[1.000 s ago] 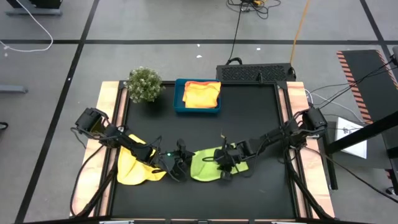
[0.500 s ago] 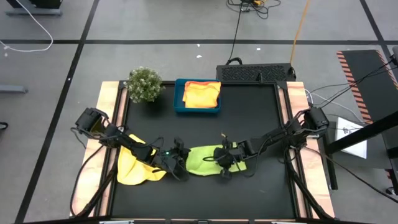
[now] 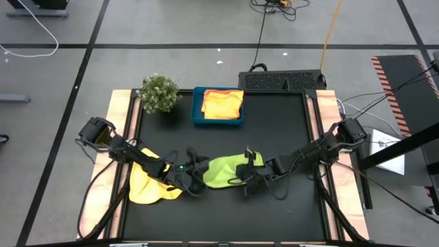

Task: Fold microfiber towels
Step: Fold the green microfiber towel

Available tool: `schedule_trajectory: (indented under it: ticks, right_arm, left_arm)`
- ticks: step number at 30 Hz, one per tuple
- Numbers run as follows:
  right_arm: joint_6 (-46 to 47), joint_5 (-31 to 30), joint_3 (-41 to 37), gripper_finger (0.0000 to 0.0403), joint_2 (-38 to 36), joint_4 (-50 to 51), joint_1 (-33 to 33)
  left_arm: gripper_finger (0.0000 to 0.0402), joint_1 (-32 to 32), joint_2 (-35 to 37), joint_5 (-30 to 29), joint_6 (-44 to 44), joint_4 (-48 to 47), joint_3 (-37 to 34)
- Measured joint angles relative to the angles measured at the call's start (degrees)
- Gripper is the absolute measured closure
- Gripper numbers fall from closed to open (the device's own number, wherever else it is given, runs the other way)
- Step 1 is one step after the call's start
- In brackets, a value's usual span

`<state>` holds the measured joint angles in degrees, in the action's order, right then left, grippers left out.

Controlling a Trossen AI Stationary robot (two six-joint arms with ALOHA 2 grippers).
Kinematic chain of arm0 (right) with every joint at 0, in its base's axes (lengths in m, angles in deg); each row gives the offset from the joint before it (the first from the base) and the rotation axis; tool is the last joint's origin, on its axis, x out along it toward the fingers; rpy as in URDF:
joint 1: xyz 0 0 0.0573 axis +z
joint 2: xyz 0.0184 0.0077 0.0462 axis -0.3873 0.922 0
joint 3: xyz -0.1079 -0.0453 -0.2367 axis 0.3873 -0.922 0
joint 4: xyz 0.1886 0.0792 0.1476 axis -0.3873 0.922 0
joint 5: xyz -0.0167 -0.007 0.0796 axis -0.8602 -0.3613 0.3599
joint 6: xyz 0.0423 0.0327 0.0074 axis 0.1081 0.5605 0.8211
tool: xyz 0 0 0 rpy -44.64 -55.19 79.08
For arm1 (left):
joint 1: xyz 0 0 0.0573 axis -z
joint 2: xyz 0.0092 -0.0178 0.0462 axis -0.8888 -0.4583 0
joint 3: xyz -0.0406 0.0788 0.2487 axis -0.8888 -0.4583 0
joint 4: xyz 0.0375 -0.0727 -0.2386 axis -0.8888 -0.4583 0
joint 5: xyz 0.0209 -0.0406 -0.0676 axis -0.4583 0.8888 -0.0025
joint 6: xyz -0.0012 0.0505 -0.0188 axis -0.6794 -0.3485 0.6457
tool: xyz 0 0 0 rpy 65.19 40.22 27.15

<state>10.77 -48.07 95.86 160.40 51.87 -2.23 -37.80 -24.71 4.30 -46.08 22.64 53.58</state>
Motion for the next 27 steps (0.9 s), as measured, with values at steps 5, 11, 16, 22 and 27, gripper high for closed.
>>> schedule_trajectory:
  ticks: [5, 11, 16, 22, 27]
  right_arm:
    - [-2.96, -9.69, 0.00, 0.0402, 0.00, -0.02, 2.68]
    - [-4.78, -16.57, 0.00, 0.0402, 0.00, -0.07, 4.64]
    - [-5.60, -18.16, 0.00, 0.0402, 0.00, -0.66, 5.07]
    - [-5.79, -18.20, 0.00, 0.0403, 0.00, -0.92, 5.05]
    - [-6.21, -18.15, 0.00, 0.0403, 0.02, -0.96, 5.05]
  left_arm:
    - [0.0135, 0.11, 5.21, 5.21, 9.27, -0.53, 0.02]
    - [0.0124, 0.25, 10.33, 13.00, 21.07, 0.17, 0.08]
    - [0.0128, -2.52, 8.30, 21.24, 29.19, 2.53, 0.11]
    - [0.0128, -9.26, 5.50, 22.65, 35.93, 5.66, 0.10]
    - [0.0128, -15.09, 2.42, 33.81, 40.07, 12.24, 0.10]
